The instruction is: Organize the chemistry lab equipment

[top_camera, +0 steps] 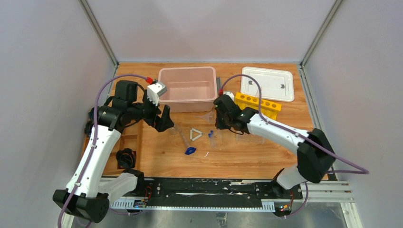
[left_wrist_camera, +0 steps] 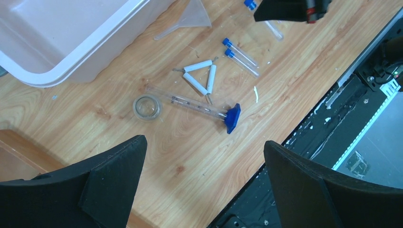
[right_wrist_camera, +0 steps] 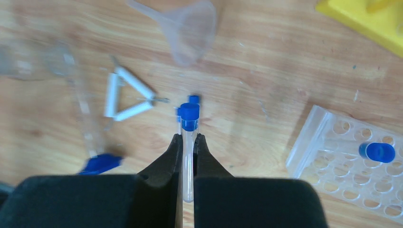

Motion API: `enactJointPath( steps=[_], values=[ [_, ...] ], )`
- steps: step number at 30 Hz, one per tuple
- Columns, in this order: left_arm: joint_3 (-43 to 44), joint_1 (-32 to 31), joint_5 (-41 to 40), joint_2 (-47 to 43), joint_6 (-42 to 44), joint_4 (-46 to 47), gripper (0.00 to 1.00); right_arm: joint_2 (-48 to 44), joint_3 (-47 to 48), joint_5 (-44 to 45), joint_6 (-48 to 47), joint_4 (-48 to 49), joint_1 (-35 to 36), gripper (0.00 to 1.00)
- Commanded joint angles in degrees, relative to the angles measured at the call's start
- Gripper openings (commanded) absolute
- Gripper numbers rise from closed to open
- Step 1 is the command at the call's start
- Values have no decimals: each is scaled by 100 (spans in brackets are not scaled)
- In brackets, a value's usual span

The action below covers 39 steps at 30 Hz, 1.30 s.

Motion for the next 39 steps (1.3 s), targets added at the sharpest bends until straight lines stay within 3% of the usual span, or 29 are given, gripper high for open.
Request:
enactJointPath(
  steps=[1,5,11,15,21,34,36,39],
  values=[
    [271,-33,119,49,22,51,100,-663,412,-246,303,100,229,0],
    [460,-26,228,83,-84,49,100,-924,728,183,344,819,885,0],
    [-39,-27,1232,-92,-881,713,99,-846,1214,797,432,1767,1541,0],
    [-470,-28,1548,-247,-1598,1439,92,-751,1394,1006,343,2399,1850,0],
    [-539,-27,1955,-175,-1753,1603,79,-739,1448,1097,235,2921,2063,0],
    [-523,-33,2106,-170,-1510,1654,29,-692,1301,1055,469,3019,2090,0],
    [-507,-32,1965,-216,-1278,1550,17,-651,1419,1068,543,2724,2061,12],
    [-443,-33,1647,-250,-664,1258,7,-470,1975,793,597,1739,1917,30]
  ],
)
